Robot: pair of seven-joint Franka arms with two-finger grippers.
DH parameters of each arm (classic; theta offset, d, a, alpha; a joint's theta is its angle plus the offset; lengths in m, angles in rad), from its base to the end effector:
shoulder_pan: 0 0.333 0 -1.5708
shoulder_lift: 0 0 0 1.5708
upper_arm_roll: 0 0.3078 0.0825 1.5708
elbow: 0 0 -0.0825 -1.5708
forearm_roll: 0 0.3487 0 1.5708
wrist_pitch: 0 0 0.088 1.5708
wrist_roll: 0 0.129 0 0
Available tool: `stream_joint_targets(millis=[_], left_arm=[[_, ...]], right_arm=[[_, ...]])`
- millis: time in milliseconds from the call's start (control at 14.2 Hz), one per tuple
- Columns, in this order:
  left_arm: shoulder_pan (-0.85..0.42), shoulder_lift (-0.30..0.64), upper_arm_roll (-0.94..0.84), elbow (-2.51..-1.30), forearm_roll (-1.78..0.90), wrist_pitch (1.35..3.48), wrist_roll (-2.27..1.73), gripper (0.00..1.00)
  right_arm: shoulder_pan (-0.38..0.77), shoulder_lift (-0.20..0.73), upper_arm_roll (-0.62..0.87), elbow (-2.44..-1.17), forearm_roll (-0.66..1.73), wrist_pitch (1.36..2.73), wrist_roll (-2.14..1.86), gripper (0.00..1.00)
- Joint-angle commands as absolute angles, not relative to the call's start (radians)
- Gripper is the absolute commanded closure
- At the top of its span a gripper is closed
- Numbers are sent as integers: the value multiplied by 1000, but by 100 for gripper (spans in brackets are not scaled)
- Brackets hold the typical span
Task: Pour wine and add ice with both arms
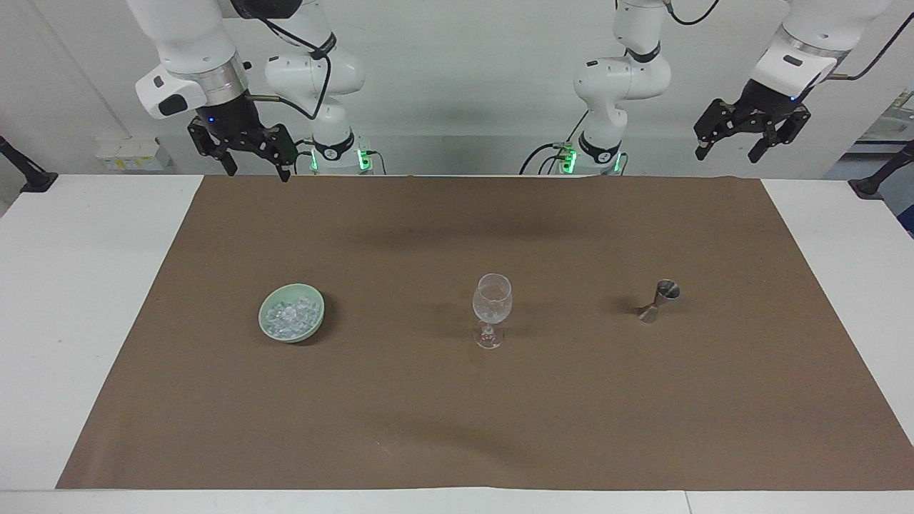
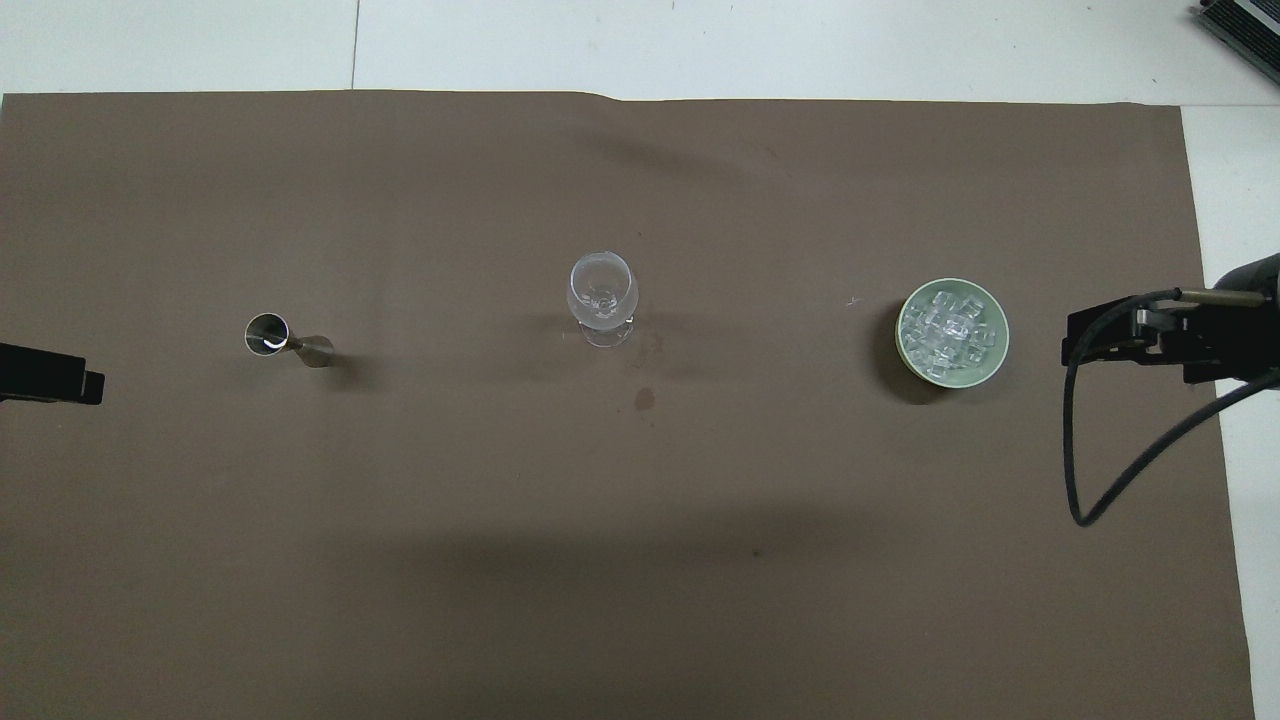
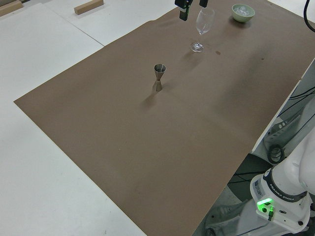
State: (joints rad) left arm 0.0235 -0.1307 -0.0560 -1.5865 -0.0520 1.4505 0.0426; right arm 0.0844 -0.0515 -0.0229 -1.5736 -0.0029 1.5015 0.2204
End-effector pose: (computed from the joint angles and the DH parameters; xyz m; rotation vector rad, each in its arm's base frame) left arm 0.4654 -0.0244 0.6415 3.0947 -0.1249 -0.0082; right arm 0.4952 0.0298 0.6132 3.1269 -0.2492 -0.0316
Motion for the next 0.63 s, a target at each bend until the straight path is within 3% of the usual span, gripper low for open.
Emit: stream_joint_targets(millis=[0, 561], left_arm=[[21, -147, -60, -1582, -46, 1446, 34, 0], [20, -155, -83, -1580, -46, 1444, 20, 0]], right_arm=[[71, -61, -21, -1588, 25, 1503, 202, 0], [71, -61, -21, -1588, 25, 1503, 202, 0]])
